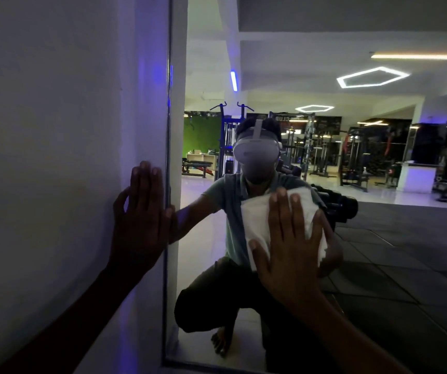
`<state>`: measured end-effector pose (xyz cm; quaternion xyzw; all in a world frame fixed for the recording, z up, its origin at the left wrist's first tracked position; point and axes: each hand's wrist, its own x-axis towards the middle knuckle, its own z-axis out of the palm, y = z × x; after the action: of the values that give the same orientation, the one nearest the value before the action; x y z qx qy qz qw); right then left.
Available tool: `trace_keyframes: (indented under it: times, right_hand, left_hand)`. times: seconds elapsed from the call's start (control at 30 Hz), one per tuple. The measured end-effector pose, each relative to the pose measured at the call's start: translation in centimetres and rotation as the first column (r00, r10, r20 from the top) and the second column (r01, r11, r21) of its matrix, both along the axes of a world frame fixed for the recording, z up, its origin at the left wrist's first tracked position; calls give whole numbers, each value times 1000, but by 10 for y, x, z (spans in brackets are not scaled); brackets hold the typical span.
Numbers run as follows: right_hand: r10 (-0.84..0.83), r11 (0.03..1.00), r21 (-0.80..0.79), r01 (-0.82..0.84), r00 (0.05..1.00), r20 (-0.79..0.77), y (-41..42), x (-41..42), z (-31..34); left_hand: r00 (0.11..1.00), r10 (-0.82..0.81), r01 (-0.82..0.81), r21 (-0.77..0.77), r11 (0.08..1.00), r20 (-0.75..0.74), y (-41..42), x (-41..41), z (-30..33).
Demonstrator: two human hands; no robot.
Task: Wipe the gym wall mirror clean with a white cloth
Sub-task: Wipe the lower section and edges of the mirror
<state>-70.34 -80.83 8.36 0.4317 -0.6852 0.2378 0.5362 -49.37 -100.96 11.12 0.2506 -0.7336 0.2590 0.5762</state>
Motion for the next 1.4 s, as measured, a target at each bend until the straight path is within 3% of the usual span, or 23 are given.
trace_keyframes:
  times: [0.17, 0.27, 0.4, 0.47, 0.6, 0.73, 0.83, 0.93, 1.07, 1.2, 1.3, 1.4]
  right_hand:
    - [-103, 973, -194, 124, 988, 114, -17, -2, 81]
    - [-72, 980, -176, 94, 989, 131, -25, 15, 55]
    - [-24, 995, -94, 26, 999, 23, -34, 22, 20]
    - [-29, 993, -112, 27, 999, -13, -47, 21, 56]
    - [-145, 937, -299, 178, 981, 130, -83, 59, 140]
    - [-42, 988, -152, 40, 999, -10, -131, 111, 137]
    - [-2, 1000, -15, 0, 992, -129, -126, 103, 136]
    - [-91, 994, -73, 78, 973, -211, -74, 46, 151]
    - [-175, 966, -188, 177, 984, 27, 8, -10, 159]
    - [-153, 923, -324, 208, 970, 188, -20, 12, 172]
    - [-92, 946, -308, 104, 994, 53, -74, 51, 187]
    - [29, 996, -79, -46, 979, -202, -107, 79, 197]
  left_hand:
    - [997, -72, 72, 15, 997, -11, -8, 2, -7]
    - [994, -97, 98, 34, 995, -44, -8, -1, -9]
    - [991, -135, 134, 56, 989, 7, -13, -1, -10]
    - [990, -137, 135, 55, 989, 28, -18, 5, -10]
    - [990, -117, 116, 18, 993, 76, -22, 17, -7]
    - [988, -112, 111, 14, 994, 103, -27, 24, -8]
    - [990, -96, 95, 19, 995, 98, -26, 28, -8]
    - [992, -99, 98, 22, 995, 84, -16, 25, -6]
    - [996, -88, 88, 1, 996, 24, -10, 20, 25]
    - [996, -90, 89, -34, 995, -2, -7, 9, 100]
    - [990, -142, 142, -56, 988, -8, -23, 3, 140]
    - [985, -166, 164, -66, 984, -34, -40, 1, 142]
